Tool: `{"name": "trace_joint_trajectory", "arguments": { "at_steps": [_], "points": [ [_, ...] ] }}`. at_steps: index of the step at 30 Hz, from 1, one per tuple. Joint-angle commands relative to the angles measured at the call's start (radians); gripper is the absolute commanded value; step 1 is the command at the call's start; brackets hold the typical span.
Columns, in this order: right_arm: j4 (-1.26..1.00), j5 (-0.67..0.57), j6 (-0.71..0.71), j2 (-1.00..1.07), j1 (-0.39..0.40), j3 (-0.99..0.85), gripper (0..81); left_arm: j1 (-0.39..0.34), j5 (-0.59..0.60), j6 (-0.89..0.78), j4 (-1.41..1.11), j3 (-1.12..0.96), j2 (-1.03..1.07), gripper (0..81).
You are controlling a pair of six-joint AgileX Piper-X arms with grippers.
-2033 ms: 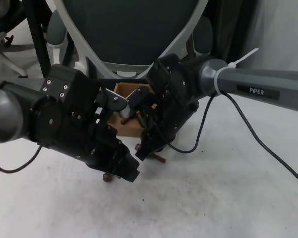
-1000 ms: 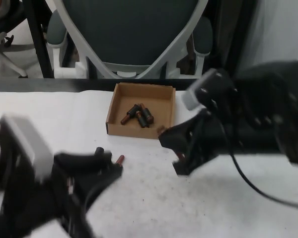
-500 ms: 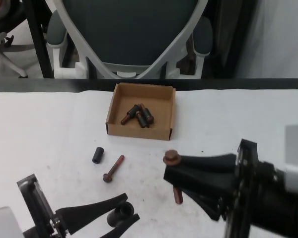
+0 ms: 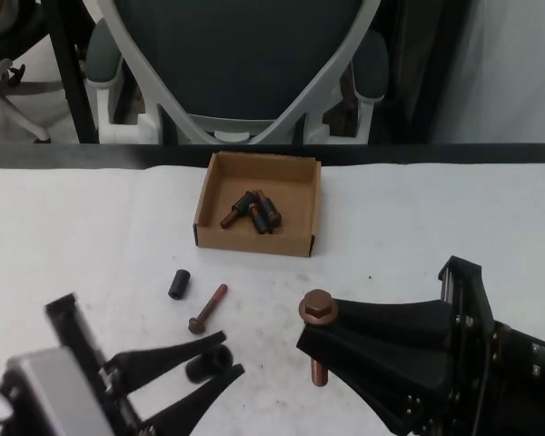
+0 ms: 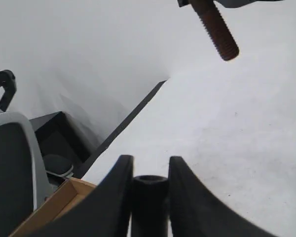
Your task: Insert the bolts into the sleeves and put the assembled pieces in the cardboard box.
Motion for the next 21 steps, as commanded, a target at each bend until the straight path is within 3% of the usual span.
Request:
{"name": "trace_joint_trajectory", "arguments": {
  "at_steps": [1, 14, 21],
  "points": [
    [-0.02, 0.006, -0.021, -0.011, 0.004, -0.004, 0.2, 0.054, 0.134, 0.005, -0.019, -0.049, 0.061, 0.8],
    [-0.009, -0.061, -0.057, -0.011, 0.002, -0.027, 0.2, 0.061, 0.294, 0.0, -0.118, -0.092, 0.236, 0.8],
    [-0.001, -0.061, -0.063, -0.011, 0.002, -0.027, 0.2, 0.061, 0.294, -0.162, -0.194, -0.092, 0.236, 0.8]
  ]
}}
